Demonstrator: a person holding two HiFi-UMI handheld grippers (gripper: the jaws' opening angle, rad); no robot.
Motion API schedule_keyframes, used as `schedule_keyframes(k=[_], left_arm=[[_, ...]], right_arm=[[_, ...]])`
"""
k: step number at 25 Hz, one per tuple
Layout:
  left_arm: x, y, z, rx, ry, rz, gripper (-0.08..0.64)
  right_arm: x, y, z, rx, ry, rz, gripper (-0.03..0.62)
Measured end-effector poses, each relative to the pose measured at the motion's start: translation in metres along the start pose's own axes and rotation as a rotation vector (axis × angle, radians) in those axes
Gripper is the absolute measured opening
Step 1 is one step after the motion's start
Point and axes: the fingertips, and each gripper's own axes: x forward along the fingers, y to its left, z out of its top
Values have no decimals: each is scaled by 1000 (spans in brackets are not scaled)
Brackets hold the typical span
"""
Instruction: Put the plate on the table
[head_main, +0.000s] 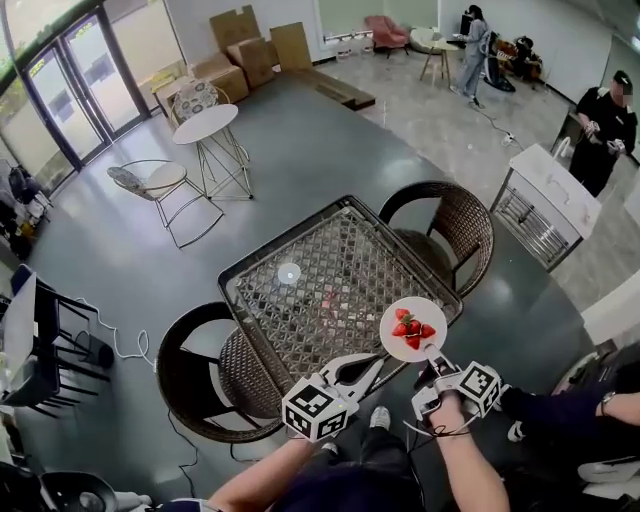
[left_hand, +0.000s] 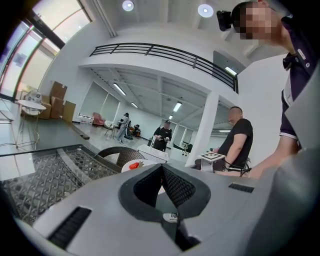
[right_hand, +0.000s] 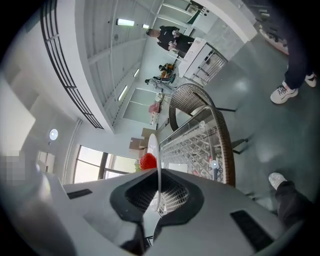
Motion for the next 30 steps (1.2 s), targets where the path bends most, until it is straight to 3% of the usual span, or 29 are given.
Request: schedule_keyframes(k=[16,30], left_arm=[[105,32,-41,-32,99,86,6],[140,52,-51,-88,117,108,6]], right_arm=[[77,-89,59,-22,112,-129,14],[121,-117,70,-73,195,-210,14]])
